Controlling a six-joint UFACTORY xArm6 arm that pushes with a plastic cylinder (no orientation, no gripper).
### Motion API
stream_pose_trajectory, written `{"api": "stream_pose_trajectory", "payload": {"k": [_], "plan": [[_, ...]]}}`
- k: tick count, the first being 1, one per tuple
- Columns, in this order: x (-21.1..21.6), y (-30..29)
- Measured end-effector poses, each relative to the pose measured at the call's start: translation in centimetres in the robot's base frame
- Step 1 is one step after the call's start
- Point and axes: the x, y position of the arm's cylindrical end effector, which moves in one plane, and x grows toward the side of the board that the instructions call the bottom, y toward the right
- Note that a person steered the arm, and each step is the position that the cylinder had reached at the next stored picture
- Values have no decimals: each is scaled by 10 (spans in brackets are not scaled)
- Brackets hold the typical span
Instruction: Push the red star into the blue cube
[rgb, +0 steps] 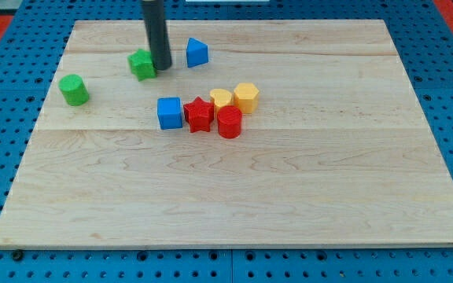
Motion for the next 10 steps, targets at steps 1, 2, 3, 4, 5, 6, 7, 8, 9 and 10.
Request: {"api": "stream_pose_trajectory", "payload": {"k": [1, 2, 3, 4, 5, 6, 7, 8, 9, 10], "plan": [[0, -31], [-25, -38], [26, -59], [44, -74], [42, -49], [40, -46], [40, -43], [46, -35], [47, -5], [53, 4]]}}
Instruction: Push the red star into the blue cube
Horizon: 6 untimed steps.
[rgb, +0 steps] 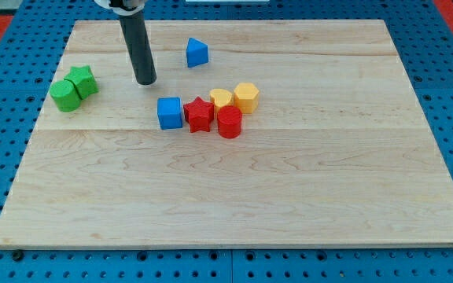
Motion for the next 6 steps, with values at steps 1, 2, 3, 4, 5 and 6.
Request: {"api": "stream_pose_trajectory", "payload": {"k": [1, 2, 3, 4, 5, 6], "plan": [[-2, 38], [-8, 114], [1, 199], [46, 174], [96, 133], [82, 129]]}}
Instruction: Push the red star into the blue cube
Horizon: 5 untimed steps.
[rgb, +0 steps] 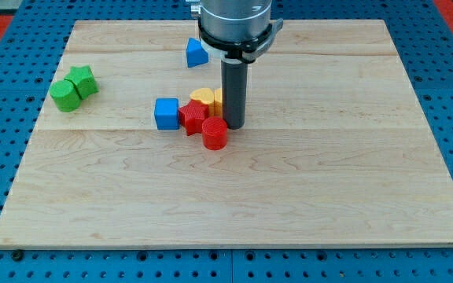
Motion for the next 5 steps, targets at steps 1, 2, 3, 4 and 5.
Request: {"api": "stream_pose_trajectory", "payload": {"k": [1, 2, 3, 4, 5], "plan": [[-13, -7], [-20, -38], [0, -42], [-13, -52], [-15, -50]]}}
